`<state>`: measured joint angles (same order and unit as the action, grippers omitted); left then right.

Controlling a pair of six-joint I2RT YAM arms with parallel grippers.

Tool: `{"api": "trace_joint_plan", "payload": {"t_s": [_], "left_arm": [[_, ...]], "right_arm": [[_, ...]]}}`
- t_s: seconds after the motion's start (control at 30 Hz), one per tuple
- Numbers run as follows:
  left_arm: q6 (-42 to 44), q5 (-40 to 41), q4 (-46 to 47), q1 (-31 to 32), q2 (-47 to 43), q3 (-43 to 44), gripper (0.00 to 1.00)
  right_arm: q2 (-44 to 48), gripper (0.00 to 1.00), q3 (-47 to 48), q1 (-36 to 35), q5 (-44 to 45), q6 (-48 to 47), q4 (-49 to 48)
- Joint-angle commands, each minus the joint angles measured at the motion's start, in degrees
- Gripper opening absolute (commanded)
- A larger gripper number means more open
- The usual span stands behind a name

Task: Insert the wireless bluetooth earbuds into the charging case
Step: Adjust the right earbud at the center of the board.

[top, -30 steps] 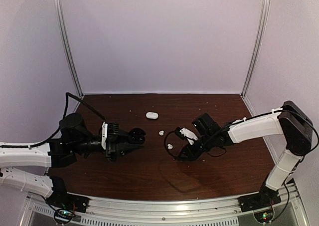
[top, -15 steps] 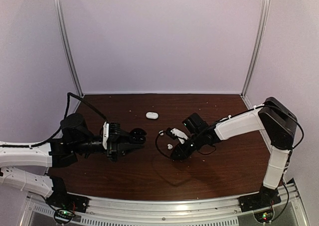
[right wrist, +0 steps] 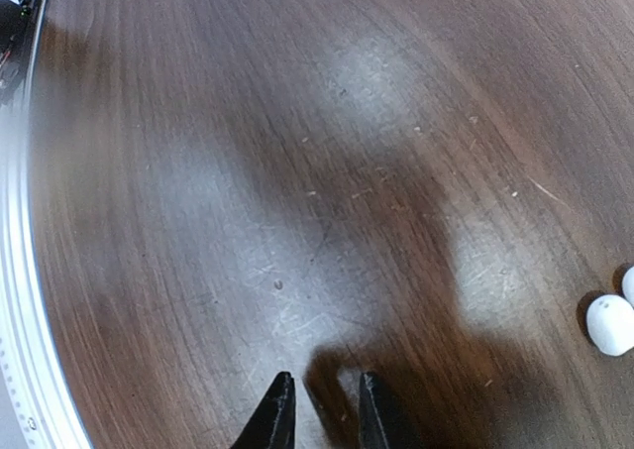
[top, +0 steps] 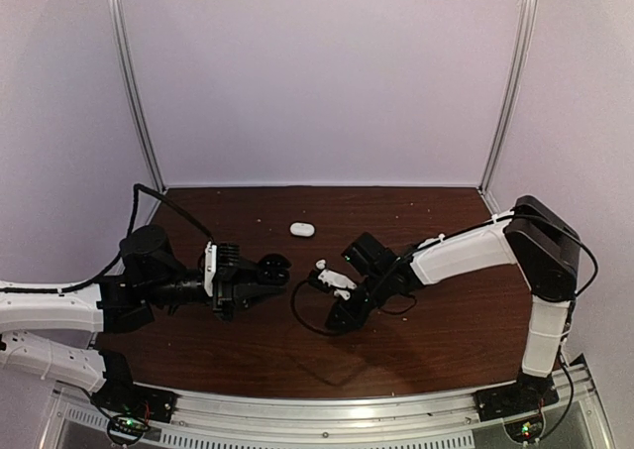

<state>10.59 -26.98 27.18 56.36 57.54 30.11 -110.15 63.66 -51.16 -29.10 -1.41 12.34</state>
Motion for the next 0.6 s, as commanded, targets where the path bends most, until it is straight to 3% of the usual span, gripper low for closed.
{"api": "trace_joint_plan", "payload": {"t_s": [0.0, 0.27, 0.47, 0.57], "left_arm": [[-0.32, 0.68, 2.49, 0.22, -1.04, -0.18, 0.02], [-0.3, 1.03, 2.69, 0.24, -1.19, -0.65, 0.02], [-0.16, 0.94, 2.8, 0.23, -0.91, -0.66, 0.02], [-0.51, 0.96, 2.41, 0.19, -0.69, -0.49, 0.02]], "right_arm": [[0.85, 0.25, -0.81, 1.01, 6.31, 3.45, 3.35], [6.66, 0.29, -10.16, 2.03, 8.89, 11.25, 2.27], [12.48, 0.29, -14.81, 2.16, 7.81, 11.31, 4.02], [15.27, 0.32, -12.76, 2.67, 7.83, 9.36, 7.6]]}}
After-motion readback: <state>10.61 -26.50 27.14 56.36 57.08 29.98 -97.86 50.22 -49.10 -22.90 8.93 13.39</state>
